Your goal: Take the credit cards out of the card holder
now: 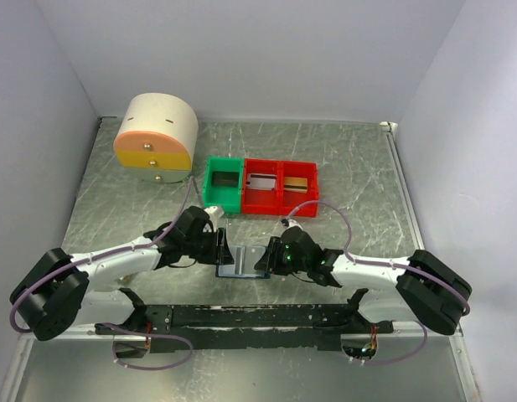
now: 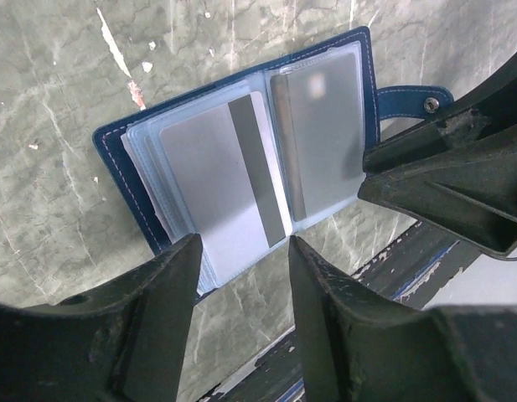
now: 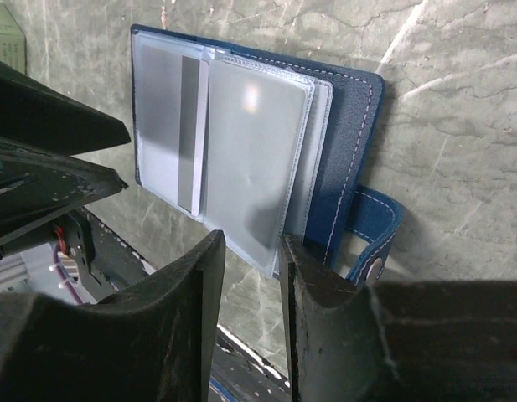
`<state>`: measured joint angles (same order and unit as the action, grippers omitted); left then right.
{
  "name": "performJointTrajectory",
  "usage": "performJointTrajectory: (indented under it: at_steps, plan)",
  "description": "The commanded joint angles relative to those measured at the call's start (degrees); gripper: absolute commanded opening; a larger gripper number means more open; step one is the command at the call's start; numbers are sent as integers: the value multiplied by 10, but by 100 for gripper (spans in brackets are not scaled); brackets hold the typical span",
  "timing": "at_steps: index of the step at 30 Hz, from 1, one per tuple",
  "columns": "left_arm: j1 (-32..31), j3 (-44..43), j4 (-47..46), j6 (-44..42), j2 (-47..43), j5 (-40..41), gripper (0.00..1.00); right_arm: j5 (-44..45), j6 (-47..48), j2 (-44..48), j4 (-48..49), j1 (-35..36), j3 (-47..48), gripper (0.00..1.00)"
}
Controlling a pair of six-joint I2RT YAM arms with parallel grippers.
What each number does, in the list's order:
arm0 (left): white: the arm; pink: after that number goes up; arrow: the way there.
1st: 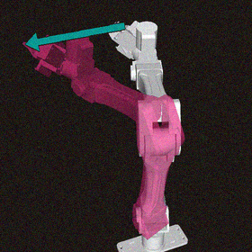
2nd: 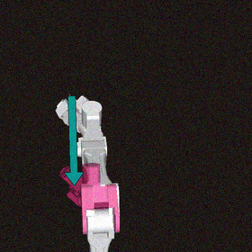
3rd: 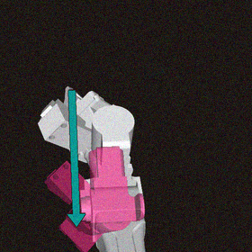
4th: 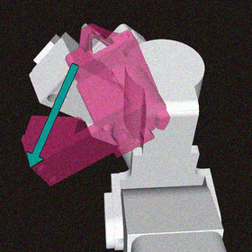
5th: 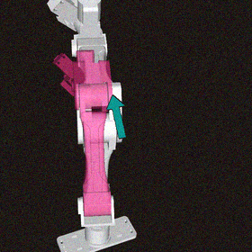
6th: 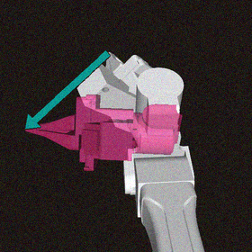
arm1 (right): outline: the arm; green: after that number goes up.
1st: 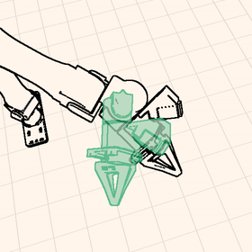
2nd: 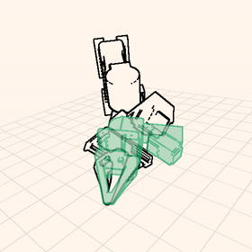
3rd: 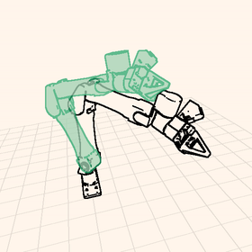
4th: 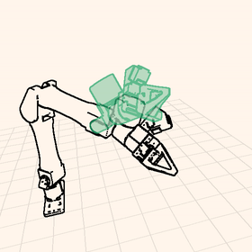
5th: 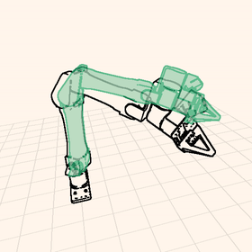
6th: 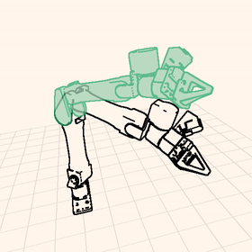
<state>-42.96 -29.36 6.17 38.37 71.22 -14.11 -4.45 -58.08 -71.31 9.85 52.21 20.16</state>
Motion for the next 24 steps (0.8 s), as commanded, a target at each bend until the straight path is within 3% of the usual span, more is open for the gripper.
performJointTrajectory:
  at_steps: [1, 9, 24]
  plan:
    - [-8, -1, -17, -8, 9, 5, 54, 3, -26, -3, 36, 2, -5, 32]
    - [-18, -5, -13, -12, 22, 12, 50, -8, -33, 19, 61, 2, -4, 31]
    - [-28, -4, 10, -8, -4, 42, 48, -50, -34, -23, 101, 2, 31, 30]
